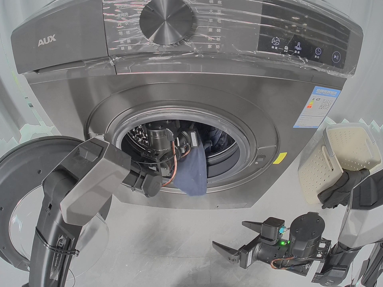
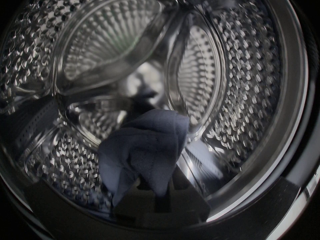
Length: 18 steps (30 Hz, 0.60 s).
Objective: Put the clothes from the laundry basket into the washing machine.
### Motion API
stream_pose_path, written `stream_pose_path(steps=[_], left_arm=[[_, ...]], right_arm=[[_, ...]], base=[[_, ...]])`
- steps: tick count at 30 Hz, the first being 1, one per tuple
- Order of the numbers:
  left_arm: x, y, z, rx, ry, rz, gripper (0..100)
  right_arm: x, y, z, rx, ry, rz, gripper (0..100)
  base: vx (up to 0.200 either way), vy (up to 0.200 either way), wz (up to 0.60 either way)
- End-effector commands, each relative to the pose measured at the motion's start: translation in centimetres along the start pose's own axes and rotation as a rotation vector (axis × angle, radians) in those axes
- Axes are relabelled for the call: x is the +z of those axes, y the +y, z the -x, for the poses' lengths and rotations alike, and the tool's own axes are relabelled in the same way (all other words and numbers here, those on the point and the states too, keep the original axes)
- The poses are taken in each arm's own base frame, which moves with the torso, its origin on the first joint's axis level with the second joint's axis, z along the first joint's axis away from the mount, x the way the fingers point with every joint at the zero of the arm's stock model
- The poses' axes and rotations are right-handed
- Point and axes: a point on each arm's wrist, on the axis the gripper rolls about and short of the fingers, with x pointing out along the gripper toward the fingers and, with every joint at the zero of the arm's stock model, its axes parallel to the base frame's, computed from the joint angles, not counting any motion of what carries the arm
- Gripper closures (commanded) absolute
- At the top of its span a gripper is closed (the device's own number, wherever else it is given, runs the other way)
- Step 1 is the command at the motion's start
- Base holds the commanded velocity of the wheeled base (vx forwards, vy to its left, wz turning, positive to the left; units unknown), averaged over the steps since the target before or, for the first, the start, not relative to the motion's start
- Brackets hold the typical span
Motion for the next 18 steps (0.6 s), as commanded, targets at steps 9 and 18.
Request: stream_pose_path(steps=[9,18], left_arm=[[-2.0,1.4,-2.1,0.078,-0.051,0.044,0],[-3.1,-1.0,4.2,0.013,0.332,0.010,0]], right_arm=[[-0.1,0.1,0.0,0.000,0.006,0.002,0],[-0.2,0.1,0.0,0.002,0.006,0.002,0]], base=[[0.000,0.000,0.00],[0.000,0.000,0.00]])
